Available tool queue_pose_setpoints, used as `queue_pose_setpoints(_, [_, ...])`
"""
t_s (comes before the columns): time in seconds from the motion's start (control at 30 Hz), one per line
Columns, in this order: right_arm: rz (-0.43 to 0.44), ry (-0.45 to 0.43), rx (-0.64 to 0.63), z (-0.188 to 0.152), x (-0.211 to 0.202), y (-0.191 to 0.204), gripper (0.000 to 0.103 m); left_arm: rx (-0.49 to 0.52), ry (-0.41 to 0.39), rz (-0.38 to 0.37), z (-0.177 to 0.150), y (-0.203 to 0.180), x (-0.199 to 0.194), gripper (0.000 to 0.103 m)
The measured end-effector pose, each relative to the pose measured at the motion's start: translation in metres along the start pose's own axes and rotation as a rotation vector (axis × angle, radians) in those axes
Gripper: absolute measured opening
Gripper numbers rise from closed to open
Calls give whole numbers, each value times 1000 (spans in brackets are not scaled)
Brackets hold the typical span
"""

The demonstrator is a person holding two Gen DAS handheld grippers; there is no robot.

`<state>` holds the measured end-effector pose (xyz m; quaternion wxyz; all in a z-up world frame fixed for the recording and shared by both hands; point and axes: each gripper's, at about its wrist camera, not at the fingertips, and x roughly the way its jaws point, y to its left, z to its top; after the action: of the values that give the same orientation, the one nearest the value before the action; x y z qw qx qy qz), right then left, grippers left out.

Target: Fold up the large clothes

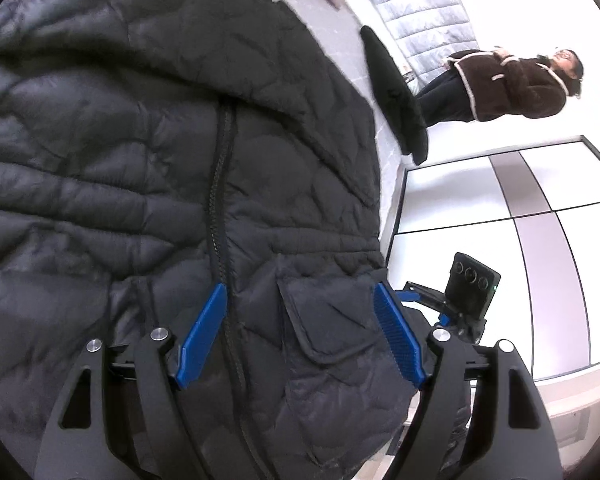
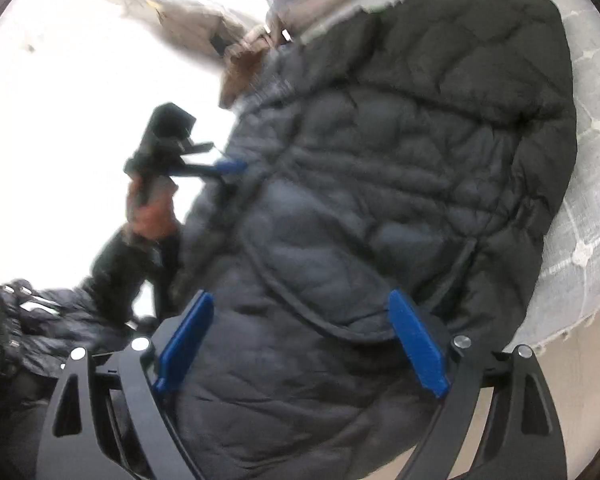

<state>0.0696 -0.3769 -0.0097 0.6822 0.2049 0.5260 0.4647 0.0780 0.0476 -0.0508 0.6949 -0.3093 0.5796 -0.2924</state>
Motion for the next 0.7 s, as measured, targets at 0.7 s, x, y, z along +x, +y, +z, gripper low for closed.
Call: queue_pose_setpoints(0.7, [-104,-63,189,-19,-1,13,96,-21,-167,31,-63,98,-172,73])
